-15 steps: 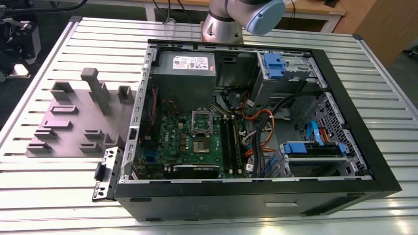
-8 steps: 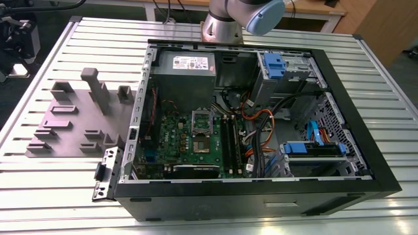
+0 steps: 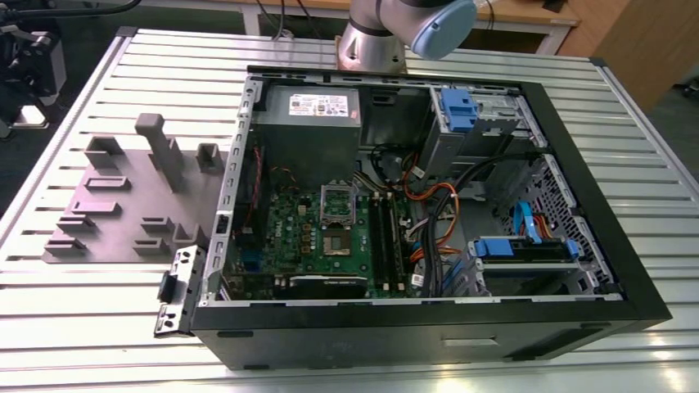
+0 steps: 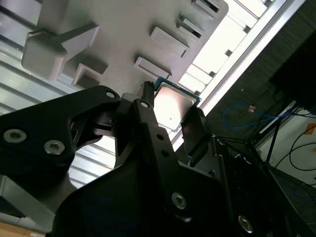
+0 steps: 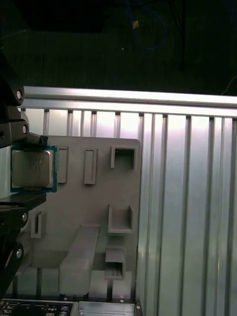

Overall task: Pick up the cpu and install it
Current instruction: 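Pick up the cpu and move it towards the insertion slot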

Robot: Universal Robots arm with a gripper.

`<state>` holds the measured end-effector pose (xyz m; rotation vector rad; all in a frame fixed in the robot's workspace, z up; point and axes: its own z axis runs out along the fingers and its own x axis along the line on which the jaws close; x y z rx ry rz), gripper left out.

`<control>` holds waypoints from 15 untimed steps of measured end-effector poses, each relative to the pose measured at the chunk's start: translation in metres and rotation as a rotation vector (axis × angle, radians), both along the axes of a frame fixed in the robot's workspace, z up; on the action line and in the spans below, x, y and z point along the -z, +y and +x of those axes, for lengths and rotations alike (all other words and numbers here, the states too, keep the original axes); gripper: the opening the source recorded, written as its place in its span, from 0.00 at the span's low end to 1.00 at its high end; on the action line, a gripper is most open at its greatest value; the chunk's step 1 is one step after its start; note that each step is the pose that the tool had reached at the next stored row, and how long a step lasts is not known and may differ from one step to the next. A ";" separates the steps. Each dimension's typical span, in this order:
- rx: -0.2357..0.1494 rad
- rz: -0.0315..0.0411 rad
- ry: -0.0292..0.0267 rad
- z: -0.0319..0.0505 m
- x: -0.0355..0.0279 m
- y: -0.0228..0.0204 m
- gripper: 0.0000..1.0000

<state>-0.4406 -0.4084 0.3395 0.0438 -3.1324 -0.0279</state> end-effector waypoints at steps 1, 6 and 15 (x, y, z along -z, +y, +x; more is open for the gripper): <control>0.000 -0.0004 0.0000 0.0000 -0.0003 0.0000 0.47; 0.000 -0.0022 0.0002 0.0000 -0.0022 0.0000 0.47; 0.000 -0.0065 0.0000 0.0000 -0.0056 0.0000 0.47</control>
